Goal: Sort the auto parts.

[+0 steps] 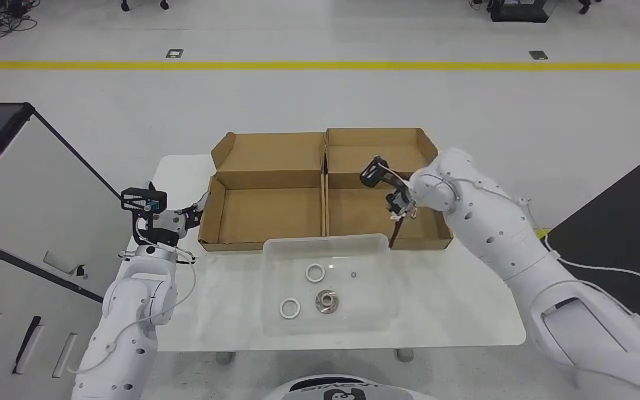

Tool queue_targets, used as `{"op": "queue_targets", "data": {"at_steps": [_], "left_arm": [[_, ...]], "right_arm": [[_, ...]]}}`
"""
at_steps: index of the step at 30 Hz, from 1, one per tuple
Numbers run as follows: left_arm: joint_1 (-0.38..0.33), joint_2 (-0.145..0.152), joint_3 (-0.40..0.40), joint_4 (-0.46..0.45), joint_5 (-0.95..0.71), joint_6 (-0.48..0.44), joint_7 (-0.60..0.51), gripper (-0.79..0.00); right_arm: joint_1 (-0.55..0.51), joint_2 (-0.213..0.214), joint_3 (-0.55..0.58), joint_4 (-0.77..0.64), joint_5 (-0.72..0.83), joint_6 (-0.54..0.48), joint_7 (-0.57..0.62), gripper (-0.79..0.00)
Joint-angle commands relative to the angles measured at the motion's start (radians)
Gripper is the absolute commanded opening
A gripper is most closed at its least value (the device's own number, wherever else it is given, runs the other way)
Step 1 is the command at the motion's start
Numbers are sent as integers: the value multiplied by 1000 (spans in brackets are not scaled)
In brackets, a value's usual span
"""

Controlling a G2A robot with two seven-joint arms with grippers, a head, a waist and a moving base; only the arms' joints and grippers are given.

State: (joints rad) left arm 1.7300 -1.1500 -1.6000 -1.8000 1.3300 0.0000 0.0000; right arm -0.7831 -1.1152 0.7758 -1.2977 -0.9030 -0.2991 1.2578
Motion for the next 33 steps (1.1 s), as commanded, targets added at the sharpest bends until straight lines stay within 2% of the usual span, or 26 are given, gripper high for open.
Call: {"op": "queue_targets", "data": {"at_steps": [1, 14, 23, 24, 25, 26, 27, 28, 33], "left_arm": [[0, 0, 0, 0, 0, 0, 0, 0], [0, 0, 0, 0, 0, 0, 0, 0], [0, 0, 0, 0, 0, 0, 0, 0], [0, 0, 0, 0, 0, 0, 0, 0], [0, 0, 0, 0, 0, 0, 0, 0], [0, 0, 0, 0, 0, 0, 0, 0], [0, 0, 0, 0, 0, 0, 0, 0], [0, 0, 0, 0, 0, 0, 0, 0], [0, 0, 0, 0, 0, 0, 0, 0]], "right_arm": [[6, -6, -11, 29, -3, 12, -8, -785], [17, -46, -74, 178, -21, 80, -57, -785], [28, -67, -81, 240, 7, 88, -86, -785], [28, -68, -78, 244, 14, 90, -91, -699], [29, -68, -76, 248, 14, 87, -92, -474], [29, -69, -72, 250, 20, 87, -96, -326], [30, -68, -68, 252, 22, 86, -97, -40], [30, -68, -64, 253, 25, 85, -99, 0], [26, -60, -28, 225, 49, 79, -99, 0]]}}
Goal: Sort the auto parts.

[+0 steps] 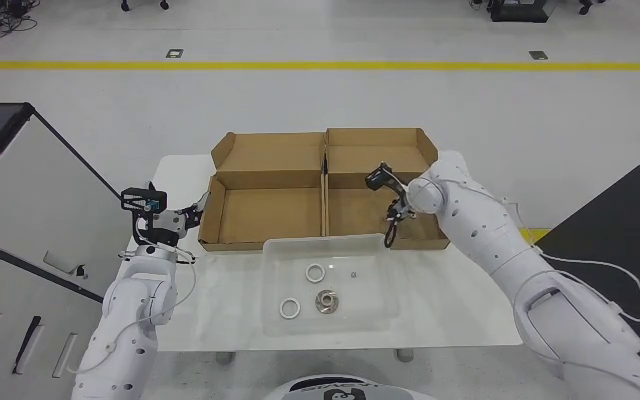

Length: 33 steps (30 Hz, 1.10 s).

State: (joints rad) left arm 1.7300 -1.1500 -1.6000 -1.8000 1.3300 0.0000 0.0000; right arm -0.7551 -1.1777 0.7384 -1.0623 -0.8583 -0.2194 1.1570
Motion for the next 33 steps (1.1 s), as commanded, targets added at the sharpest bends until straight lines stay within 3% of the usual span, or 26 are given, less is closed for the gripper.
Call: {"op": "queue_targets", "data": {"at_steps": [1, 15, 25, 33], "left_arm": [[0, 0, 0, 0, 0, 0, 0, 0], [0, 0, 0, 0, 0, 0, 0, 0], [0, 0, 0, 0, 0, 0, 0, 0], [0, 0, 0, 0, 0, 0, 0, 0]], "right_arm": [[-4, 5, 17, -20, 3, -1, 3, 0], [-82, 72, 208, -313, 44, -44, 72, 0], [-189, 123, 382, -595, 326, -160, 235, 0], [-178, 161, 346, -768, 434, -110, 333, 0]]}}
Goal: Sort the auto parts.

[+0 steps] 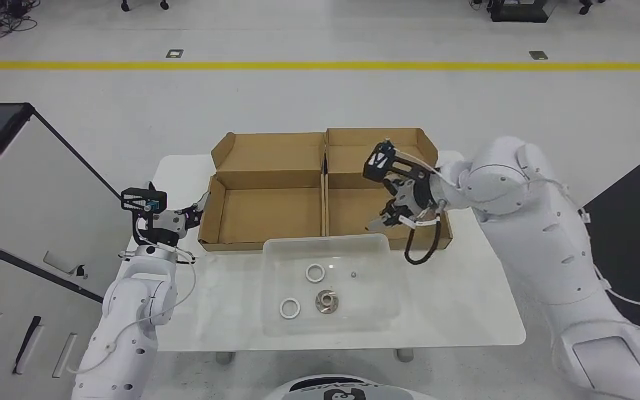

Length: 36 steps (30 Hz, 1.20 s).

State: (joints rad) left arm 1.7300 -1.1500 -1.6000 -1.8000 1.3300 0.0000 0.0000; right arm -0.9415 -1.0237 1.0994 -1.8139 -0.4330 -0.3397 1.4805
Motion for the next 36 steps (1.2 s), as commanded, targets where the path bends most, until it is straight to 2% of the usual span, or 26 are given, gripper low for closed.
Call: {"op": "queue_targets", "data": {"at_steps": [1, 7, 18, 22, 28, 36], "left_arm": [[0, 0, 0, 0, 0, 0, 0, 0], [0, 0, 0, 0, 0, 0, 0, 0], [0, 0, 0, 0, 0, 0, 0, 0], [0, 0, 0, 0, 0, 0, 0, 0], [0, 0, 0, 0, 0, 0, 0, 0], [0, 0, 0, 0, 0, 0, 0, 0]], "right_arm": [[17, 14, -31, -29, 15, 22, 22, 0], [79, 50, -121, -65, 68, 52, 52, 0], [79, 50, -121, -65, 68, 52, 52, 0], [70, 49, -159, -122, 42, 59, 55, 0], [132, 57, -321, -128, -25, 82, 55, 0], [260, 64, -538, -65, 17, 121, 55, 0]]}}
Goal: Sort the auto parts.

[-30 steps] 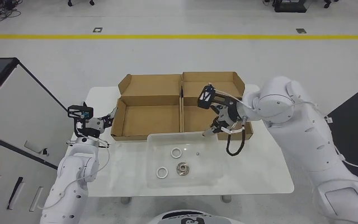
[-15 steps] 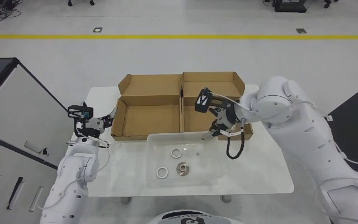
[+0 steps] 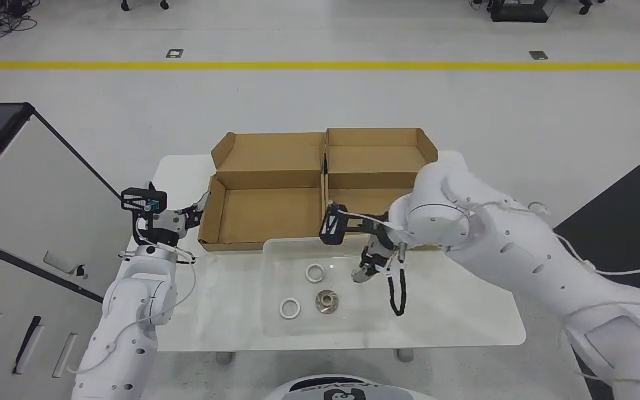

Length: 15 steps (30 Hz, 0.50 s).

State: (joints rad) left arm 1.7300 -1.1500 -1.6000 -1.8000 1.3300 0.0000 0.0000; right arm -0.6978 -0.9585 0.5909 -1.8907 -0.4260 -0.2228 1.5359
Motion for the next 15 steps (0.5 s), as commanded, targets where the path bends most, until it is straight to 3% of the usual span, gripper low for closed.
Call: {"op": "queue_targets", "data": {"at_steps": [1, 15], "left_arm": [[0, 0, 0, 0, 0, 0, 0, 0], [0, 0, 0, 0, 0, 0, 0, 0]], "right_arm": [[30, -3, -52, 20, 18, 9, 0, 0], [114, -75, -231, 170, 40, 44, -10, 0]]}}
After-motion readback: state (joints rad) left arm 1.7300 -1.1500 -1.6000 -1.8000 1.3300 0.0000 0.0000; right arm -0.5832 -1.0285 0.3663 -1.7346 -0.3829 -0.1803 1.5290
